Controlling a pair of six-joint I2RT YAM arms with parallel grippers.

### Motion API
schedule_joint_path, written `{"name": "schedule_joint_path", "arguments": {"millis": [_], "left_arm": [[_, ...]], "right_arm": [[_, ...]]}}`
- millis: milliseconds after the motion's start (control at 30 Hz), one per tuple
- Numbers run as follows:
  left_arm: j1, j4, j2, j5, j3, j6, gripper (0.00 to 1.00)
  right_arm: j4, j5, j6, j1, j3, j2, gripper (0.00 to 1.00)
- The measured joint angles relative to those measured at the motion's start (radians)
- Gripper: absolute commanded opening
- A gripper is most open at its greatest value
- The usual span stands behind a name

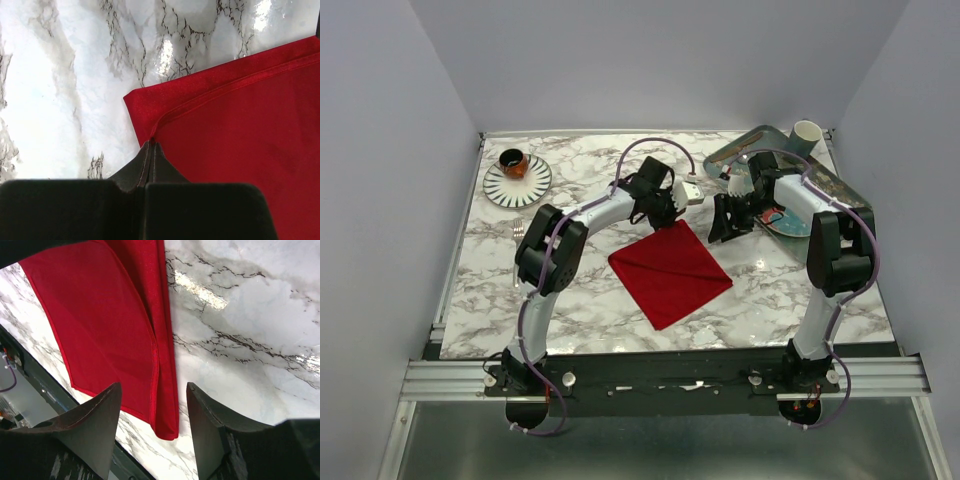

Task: Fold the napkin into a case and place the utensils inside
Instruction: Fold the top corner of the square-folded napkin at the center of the board.

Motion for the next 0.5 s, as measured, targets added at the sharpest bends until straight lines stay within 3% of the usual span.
{"name": "schedule_joint_path", "arguments": {"millis": [167,367,400,500], "left_arm": [[0.0,0.0,0.01,0.0,0.001,0.0,0.01],[0.003,-0.002,0.022,-0.013,0.014,-0.019,0.29],[0.005,-0.002,0.023,-0.016,0.02,-0.029,0.39],[0.018,-0.002,0.023,-0.022,0.043,-0.068,0.44]], "right_arm": [[-0.001,0.0,0.0,0.0,-0.005,0.0,0.63],[-0.001,-0.008,0.0,0.0,-0.012,-0.002,0.63],[-0.002,-0.009,0.0,0.0,-0.013,-0.003,0.63],[-0.005,-0.016,0.001,0.0,-0.023,-0.019,0.63]]}}
